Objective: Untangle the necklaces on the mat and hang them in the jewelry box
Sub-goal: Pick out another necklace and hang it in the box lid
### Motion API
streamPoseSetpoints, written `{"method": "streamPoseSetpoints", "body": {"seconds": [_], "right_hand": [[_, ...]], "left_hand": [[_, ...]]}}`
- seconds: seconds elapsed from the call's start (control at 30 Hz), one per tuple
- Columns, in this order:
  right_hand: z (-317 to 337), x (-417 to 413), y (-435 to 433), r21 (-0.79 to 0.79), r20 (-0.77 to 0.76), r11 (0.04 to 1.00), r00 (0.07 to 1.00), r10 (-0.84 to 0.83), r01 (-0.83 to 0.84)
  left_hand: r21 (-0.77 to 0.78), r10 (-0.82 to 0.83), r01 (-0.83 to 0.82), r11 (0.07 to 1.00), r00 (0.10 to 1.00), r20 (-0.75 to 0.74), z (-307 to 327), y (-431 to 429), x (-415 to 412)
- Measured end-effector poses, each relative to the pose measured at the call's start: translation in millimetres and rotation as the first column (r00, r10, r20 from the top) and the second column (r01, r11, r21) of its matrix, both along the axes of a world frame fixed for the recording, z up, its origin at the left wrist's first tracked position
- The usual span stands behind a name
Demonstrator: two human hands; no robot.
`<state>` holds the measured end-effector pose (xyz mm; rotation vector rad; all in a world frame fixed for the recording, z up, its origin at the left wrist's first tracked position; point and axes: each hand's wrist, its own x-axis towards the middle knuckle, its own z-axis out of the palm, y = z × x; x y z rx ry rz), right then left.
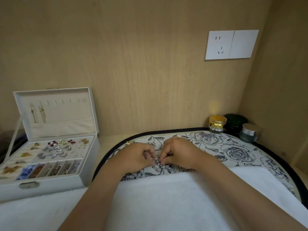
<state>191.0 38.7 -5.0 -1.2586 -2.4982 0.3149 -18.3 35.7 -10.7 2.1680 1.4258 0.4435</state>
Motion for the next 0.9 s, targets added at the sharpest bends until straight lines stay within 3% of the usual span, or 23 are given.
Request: {"method": "streamPoseSetpoints", "body": {"seconds": [0.17,0.37,0.47,0.57,0.77,0.83,0.9], "right_hand": [[-7.1,-2.1,-2.0,0.124,0.074,0.992,0.997,0.028,-0.037],[-12.4,-0.3,-2.4,0.11,0.036,0.994,0.999,-0.003,-0.001],[-6.5,0.0,-4.2,-0.054,-0.217,0.998,0.975,-0.054,0.043],[0.9,-4.9,-5.5,-0.2,-0.445,0.979,0.886,-0.125,0.038],[7.0,-7.8,-8.1,-0.272,-0.569,0.962,0.806,-0.165,0.004],[11.4,-8.7,-9.5,-0.315,-0.63,0.948,0.758,-0.17,-0.05],[16.6,-10.1,-10.4,-0.345,-0.687,0.935,0.702,-0.189,-0.085]], "left_hand": [[0.113,-0.061,0.055,0.992,0.997,0.055,-8.7,1.7,0.7],[0.231,-0.05,0.061,0.971,0.997,-0.052,-7.1,-1.4,4.6],[0.095,0.033,-0.047,0.994,0.989,0.147,1.5,-7.4,10.8],[-0.032,0.102,-0.097,0.995,0.923,0.37,11.3,-11.7,20.6],[-0.089,0.154,-0.127,0.988,0.882,0.447,20.8,-14.2,16.4],[-0.16,0.146,-0.06,0.985,0.783,0.605,28.2,-14.2,13.6],[-0.242,0.159,0.046,0.969,0.63,0.76,36.7,-15.8,11.5]]}}
